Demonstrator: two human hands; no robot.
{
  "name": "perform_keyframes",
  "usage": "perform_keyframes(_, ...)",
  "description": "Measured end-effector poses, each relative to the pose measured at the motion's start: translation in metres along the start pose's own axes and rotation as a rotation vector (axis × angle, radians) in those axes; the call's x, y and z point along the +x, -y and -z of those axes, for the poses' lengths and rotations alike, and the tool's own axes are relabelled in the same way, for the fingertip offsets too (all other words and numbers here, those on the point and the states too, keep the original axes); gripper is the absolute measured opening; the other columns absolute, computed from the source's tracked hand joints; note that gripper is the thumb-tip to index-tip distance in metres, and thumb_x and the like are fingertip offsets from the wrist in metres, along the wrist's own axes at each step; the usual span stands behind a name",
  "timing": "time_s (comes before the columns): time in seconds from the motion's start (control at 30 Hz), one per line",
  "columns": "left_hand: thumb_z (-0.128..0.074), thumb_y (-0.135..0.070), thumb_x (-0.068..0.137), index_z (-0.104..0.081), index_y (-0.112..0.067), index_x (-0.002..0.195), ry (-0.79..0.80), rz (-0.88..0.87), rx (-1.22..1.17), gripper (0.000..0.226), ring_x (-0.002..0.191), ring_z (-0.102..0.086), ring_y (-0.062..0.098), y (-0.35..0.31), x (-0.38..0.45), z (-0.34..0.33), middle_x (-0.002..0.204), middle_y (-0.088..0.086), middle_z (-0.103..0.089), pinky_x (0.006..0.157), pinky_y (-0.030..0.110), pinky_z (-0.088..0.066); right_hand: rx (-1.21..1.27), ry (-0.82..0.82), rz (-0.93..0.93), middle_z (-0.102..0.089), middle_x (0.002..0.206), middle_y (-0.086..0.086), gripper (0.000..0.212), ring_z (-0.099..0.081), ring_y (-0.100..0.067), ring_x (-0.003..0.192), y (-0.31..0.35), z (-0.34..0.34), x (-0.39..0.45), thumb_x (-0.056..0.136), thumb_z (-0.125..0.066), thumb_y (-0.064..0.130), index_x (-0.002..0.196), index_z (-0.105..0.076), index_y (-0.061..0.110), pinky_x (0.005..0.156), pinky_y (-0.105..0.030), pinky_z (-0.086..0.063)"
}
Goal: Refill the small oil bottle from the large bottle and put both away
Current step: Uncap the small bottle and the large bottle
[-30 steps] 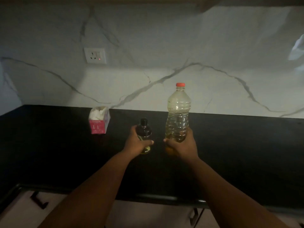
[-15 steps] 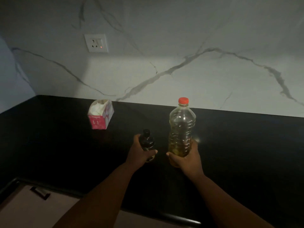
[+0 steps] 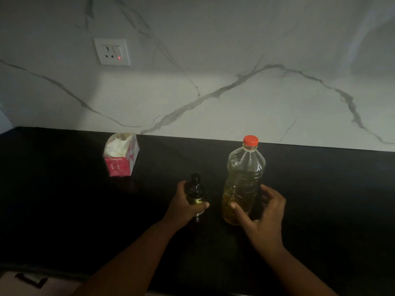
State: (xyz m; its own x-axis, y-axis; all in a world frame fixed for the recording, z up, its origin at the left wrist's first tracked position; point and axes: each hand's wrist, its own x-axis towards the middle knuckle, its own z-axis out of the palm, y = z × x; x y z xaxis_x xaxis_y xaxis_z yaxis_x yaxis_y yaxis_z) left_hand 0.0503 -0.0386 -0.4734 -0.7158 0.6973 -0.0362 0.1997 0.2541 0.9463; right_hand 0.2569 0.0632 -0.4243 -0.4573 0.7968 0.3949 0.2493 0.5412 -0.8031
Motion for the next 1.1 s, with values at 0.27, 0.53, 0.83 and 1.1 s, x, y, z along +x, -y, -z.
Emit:
perform_keyframes(0.27,-0.084,-0.055,0.053,-0.042,-0.035,0.131,0.123,-0.108,-0.056,0.091,0.111,-0.065,0.012,-0.002,0.004,0.019,0.128,-0.002,-0.06,0.092,0.043,-0.057,-0.077,0.295,0.304,-0.055,0.109,0.005,0.026,-0.053,0.004,0.09,0.092,-0.055,0.024,0.089,-0.065,0.016,0.114,-0.061,0.02,0.078,-0.007,-0.042)
perform_keyframes(0.53,-0.083,-0.039,0.067,-0.046,-0.04,0.123,0.228,-0.123,0.057,0.067,0.116,-0.061,0.015,-0.012,0.014,0.032,0.129,-0.002,-0.06,0.098,0.048,-0.052,-0.46,0.465,0.036,-0.057,0.116,-0.007,0.036,-0.058,-0.023,0.105,0.11,-0.094,0.062,0.088,-0.063,0.027,0.122,-0.056,0.016,0.083,-0.028,-0.046)
perform_keyframes(0.83,-0.078,-0.055,0.06,-0.043,-0.058,0.106,0.288,-0.123,0.052,0.058,0.115,-0.06,0.014,-0.02,0.017,0.033,0.121,-0.009,-0.063,0.099,0.049,-0.051,-0.402,0.435,-0.014,-0.055,0.09,0.008,0.022,-0.059,-0.012,0.088,0.102,-0.092,0.068,0.085,-0.067,0.027,0.106,-0.062,0.02,0.074,-0.025,-0.048)
perform_keyframes(1.1,-0.083,-0.061,0.054,-0.052,-0.06,0.108,0.262,-0.141,-0.041,0.063,0.111,-0.064,0.006,-0.017,0.014,0.035,0.115,-0.015,-0.068,0.099,0.046,-0.052,0.144,0.31,-0.266,-0.07,0.093,-0.005,0.021,-0.069,-0.015,0.083,0.121,-0.065,0.046,0.079,-0.076,0.012,0.098,-0.066,0.015,0.071,-0.024,-0.056)
